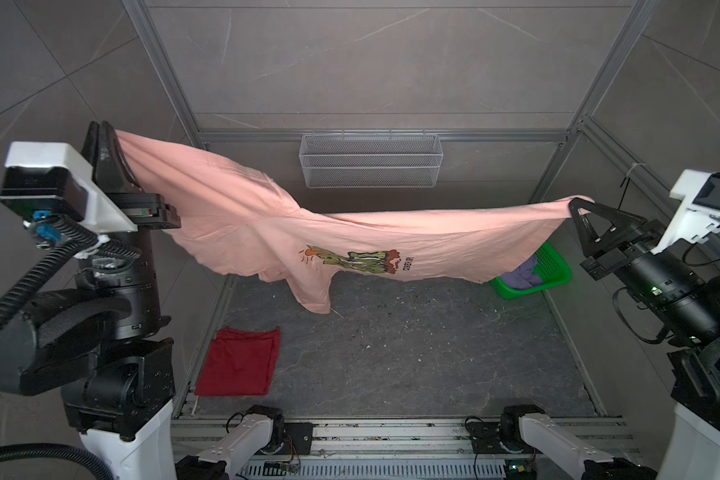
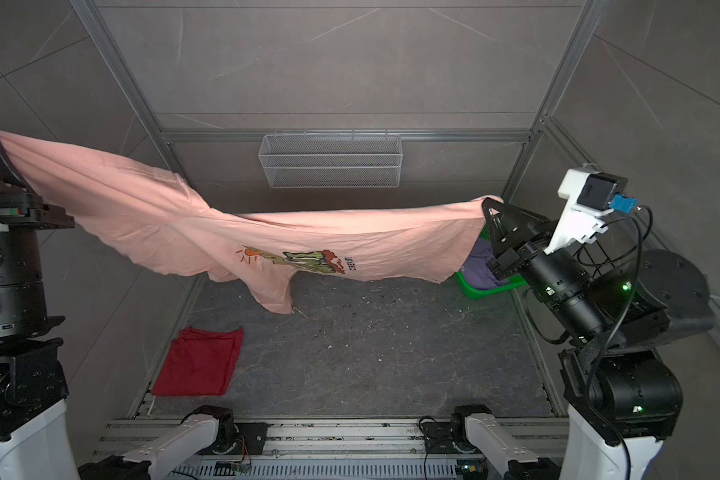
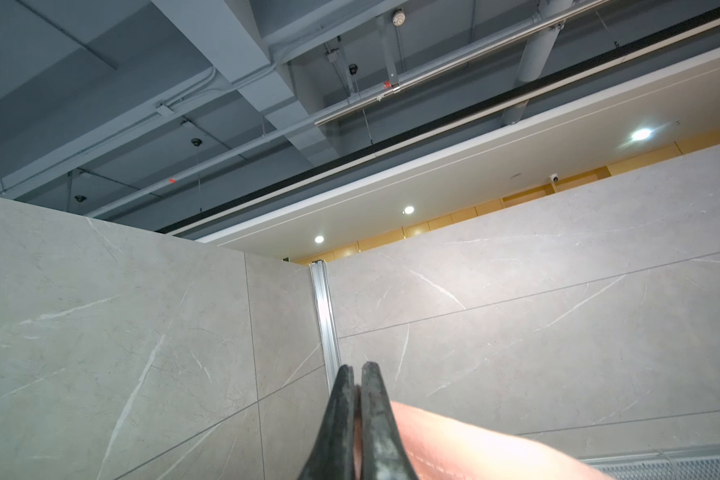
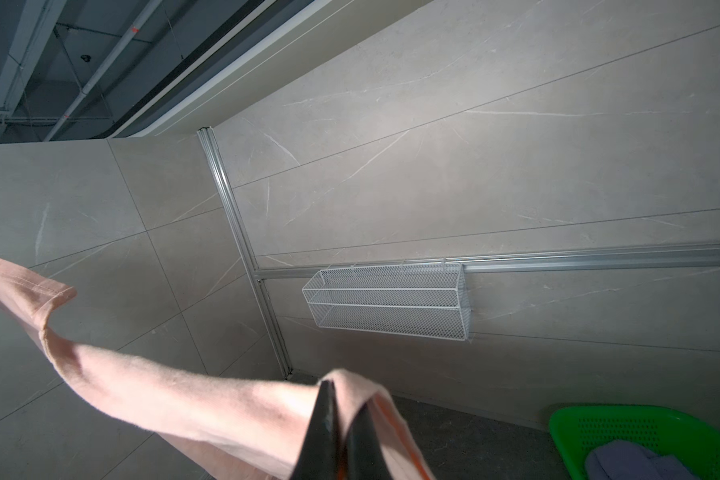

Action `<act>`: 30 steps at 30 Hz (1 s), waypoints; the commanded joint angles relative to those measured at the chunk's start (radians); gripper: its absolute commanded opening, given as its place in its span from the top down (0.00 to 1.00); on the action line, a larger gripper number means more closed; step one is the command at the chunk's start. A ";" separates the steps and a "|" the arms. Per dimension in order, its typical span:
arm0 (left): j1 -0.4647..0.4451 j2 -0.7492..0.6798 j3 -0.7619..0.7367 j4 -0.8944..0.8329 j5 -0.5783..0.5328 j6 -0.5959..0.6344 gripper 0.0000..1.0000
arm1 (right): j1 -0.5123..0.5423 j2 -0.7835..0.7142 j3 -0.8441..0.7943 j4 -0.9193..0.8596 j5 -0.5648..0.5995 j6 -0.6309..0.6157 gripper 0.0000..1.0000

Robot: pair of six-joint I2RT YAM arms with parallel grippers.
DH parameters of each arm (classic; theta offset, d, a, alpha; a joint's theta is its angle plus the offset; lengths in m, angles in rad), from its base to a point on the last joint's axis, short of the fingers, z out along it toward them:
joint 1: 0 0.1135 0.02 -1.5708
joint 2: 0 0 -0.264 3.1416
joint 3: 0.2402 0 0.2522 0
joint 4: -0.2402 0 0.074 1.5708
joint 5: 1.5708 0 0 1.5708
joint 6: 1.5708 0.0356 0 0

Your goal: Fold and stack the t-shirts

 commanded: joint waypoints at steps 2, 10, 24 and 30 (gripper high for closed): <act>0.006 0.031 0.047 0.044 0.004 0.035 1.00 | 0.001 0.013 0.043 -0.019 -0.018 0.016 1.00; 0.005 0.130 0.056 0.058 0.024 0.034 1.00 | 0.001 0.086 -0.018 0.004 0.031 0.013 1.00; 0.092 0.560 -0.163 0.201 0.113 -0.248 1.00 | 0.002 0.473 -0.323 0.271 0.166 0.066 1.00; 0.096 0.728 -0.226 0.264 0.189 -0.358 1.00 | 0.021 0.688 -0.335 0.331 0.189 0.092 1.00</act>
